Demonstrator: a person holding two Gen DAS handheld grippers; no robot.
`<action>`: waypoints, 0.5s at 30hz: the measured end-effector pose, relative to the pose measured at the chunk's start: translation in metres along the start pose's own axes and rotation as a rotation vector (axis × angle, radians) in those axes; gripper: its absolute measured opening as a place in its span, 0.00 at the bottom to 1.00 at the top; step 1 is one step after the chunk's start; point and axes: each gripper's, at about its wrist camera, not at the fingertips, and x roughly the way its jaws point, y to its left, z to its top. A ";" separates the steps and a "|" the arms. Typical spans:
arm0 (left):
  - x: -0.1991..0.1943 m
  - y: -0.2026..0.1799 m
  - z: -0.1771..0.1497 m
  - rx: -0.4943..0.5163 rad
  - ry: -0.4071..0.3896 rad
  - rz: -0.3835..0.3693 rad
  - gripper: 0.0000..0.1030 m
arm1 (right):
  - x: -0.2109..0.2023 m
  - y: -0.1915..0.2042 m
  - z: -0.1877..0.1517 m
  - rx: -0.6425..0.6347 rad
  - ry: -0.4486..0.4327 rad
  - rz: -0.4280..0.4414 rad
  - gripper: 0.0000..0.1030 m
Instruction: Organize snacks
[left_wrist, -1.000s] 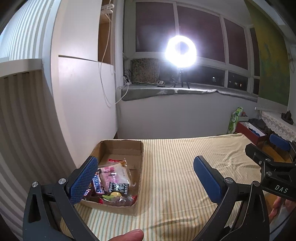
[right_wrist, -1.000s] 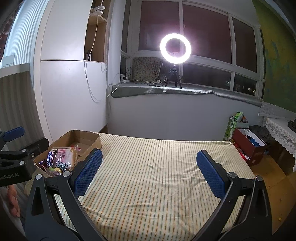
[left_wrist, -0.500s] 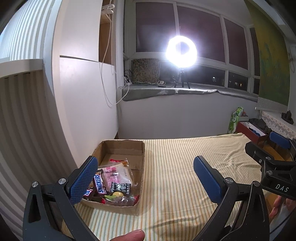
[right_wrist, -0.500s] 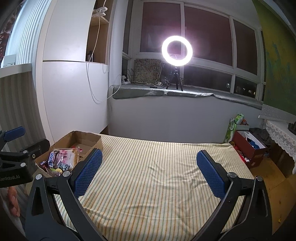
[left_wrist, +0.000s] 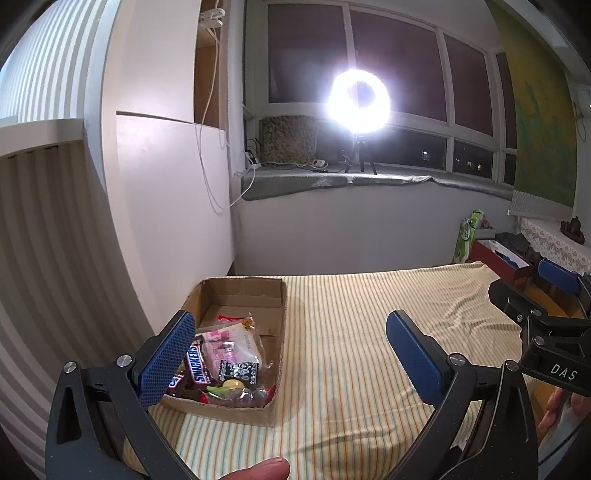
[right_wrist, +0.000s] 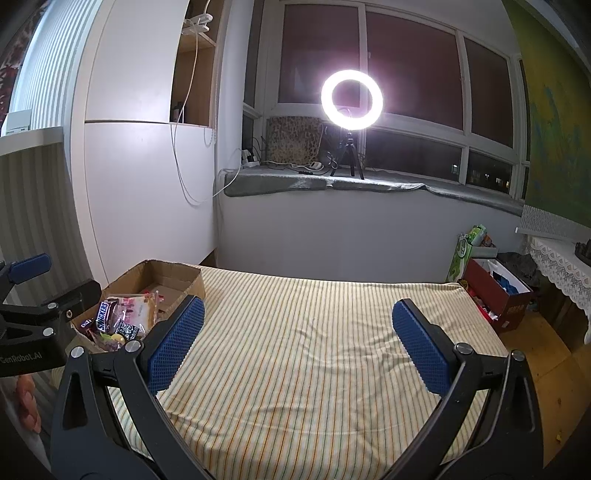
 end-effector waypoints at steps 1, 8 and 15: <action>0.000 0.000 0.000 0.001 0.001 -0.001 0.99 | 0.000 0.000 0.000 0.000 0.000 0.000 1.00; 0.002 0.003 -0.001 -0.001 0.006 -0.003 0.99 | 0.000 0.000 0.000 0.001 0.001 -0.001 1.00; 0.004 0.005 -0.001 -0.002 0.007 -0.003 0.99 | 0.000 0.001 0.000 0.002 0.001 -0.001 1.00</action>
